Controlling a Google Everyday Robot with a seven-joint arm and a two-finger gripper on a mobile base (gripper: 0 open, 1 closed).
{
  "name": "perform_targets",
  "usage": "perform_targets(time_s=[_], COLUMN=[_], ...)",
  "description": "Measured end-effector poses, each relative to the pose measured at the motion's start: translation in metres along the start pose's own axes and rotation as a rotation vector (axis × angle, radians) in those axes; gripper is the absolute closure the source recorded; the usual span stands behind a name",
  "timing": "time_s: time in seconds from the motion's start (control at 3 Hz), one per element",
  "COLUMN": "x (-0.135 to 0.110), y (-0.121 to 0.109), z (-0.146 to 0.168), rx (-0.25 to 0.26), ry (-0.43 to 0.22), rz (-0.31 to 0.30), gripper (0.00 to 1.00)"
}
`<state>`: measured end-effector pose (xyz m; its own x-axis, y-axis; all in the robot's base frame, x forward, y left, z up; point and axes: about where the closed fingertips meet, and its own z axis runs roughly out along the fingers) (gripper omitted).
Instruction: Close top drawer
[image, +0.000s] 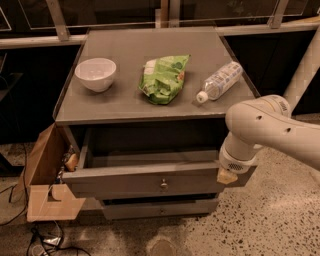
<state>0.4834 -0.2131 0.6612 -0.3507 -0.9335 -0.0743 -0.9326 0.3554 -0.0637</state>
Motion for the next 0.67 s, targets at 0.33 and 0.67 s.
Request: perform_targets(time_s=[0.33, 0.67], x=[0.0, 0.0], y=[0.0, 0.0], z=[0.0, 0.0], rx=[0.0, 0.0], ry=[0.0, 0.0], rz=[0.0, 0.0], gripper=[0.08, 0.0])
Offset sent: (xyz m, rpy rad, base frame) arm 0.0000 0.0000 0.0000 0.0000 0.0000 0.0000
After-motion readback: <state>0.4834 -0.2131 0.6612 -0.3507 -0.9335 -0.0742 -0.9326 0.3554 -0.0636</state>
